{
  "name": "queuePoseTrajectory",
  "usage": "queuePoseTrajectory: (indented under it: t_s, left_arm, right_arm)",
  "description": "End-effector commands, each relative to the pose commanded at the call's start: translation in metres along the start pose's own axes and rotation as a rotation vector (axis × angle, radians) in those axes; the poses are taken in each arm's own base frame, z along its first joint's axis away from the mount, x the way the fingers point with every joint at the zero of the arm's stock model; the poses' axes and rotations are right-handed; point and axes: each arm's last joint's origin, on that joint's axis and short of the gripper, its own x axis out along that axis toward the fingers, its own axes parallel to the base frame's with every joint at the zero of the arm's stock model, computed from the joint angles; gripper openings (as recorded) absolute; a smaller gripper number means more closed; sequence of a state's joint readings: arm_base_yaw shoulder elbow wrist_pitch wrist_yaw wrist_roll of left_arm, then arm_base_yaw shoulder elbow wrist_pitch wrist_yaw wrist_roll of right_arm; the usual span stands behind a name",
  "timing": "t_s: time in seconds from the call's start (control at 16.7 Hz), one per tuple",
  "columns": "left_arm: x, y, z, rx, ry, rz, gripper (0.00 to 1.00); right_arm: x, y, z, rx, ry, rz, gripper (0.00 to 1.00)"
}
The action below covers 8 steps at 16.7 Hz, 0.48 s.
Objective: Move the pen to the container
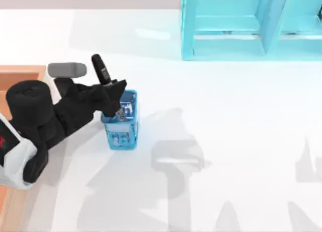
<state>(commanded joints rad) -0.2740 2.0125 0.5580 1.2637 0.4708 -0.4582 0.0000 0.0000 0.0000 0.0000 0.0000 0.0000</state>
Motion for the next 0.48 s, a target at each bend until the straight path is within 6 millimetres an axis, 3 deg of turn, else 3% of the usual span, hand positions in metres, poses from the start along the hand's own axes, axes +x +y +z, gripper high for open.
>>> queuePoseTrajectory:
  t_s: [0.18, 0.48]
  left_arm:
    - [-0.006, 0.006, 0.020, 0.005, 0.002, -0.003, 0.00]
    - [-0.026, 0.020, 0.071, 0.024, -0.001, 0.003, 0.00]
  right_arm:
    - [0.000, 0.000, 0.000, 0.000, 0.000, 0.000, 1.00]
    - [0.000, 0.000, 0.000, 0.000, 0.000, 0.000, 1.00]
